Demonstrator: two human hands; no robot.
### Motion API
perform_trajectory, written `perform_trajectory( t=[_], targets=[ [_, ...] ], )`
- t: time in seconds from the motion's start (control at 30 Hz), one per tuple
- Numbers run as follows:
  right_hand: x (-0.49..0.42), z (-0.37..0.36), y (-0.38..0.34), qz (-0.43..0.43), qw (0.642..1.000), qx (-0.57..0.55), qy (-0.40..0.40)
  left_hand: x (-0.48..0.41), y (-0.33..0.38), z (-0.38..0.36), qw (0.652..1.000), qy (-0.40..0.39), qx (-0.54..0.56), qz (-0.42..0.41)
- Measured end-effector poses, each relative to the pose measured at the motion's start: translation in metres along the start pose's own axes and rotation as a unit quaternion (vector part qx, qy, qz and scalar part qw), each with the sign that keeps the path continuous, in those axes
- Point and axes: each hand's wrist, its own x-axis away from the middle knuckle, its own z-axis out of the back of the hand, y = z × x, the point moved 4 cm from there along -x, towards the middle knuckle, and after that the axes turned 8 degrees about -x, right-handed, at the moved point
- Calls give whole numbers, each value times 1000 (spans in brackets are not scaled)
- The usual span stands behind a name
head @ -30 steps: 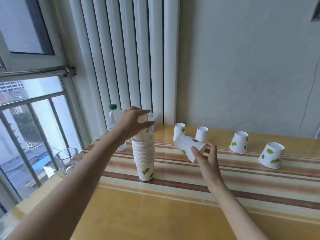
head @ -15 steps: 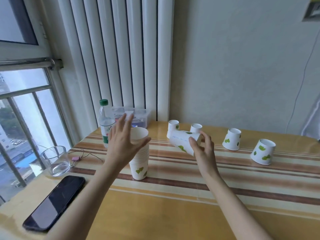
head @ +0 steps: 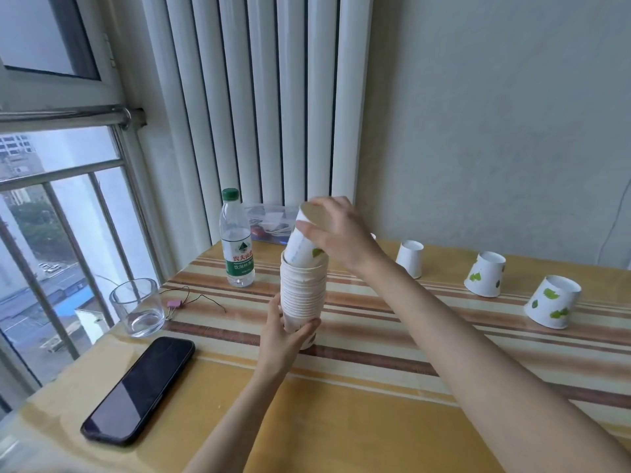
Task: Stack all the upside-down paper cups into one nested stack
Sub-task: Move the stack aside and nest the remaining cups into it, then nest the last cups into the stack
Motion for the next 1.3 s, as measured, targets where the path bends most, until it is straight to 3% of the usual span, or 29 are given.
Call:
perform_trajectory(
  t=[0.1, 0.27, 0.4, 0.5, 0.6, 0.67, 0.7, 0.77, 0.83, 0.9, 1.1, 1.3],
  targets=[
    [2, -17, 10, -1, 995, 68, -74, -2, -5, 0, 1000, -6, -1, 0],
    [29, -31, 30, 5, 978, 168, -126, -5, -10, -7, 1000, -15, 0, -10],
    [36, -28, 38, -14, 988, 105, -115, -6, -4, -10, 1000, -21, -13, -18],
    [46, -14, 55, -61, 995, -36, -63, -2, -6, -15, 1000, -24, -12, -11],
    [73, 16, 95, -137, 988, -68, 16, 26, -9, -13, 993, 70, -69, 60],
    [94, 40, 127, -182, 980, -53, 56, 54, 5, -9, 985, 144, -93, -21],
    [102, 52, 141, -203, 975, -50, 74, 64, 14, -13, 981, 142, -100, -82],
    [112, 72, 167, -240, 965, -45, 101, 73, 33, -37, 975, 38, -127, -178],
    [114, 86, 191, -265, 956, -36, 119, 65, 45, -70, 962, -85, -149, -211],
    [109, 95, 212, -282, 950, -29, 128, 40, 50, -100, 965, -127, -127, -190],
    [63, 106, 273, -287, 947, 31, 140, -75, 26, -167, 995, -43, -82, 26],
    [8, 99, 313, -293, 946, 103, 96, -158, 8, -207, 991, 16, -116, 59]
  ],
)
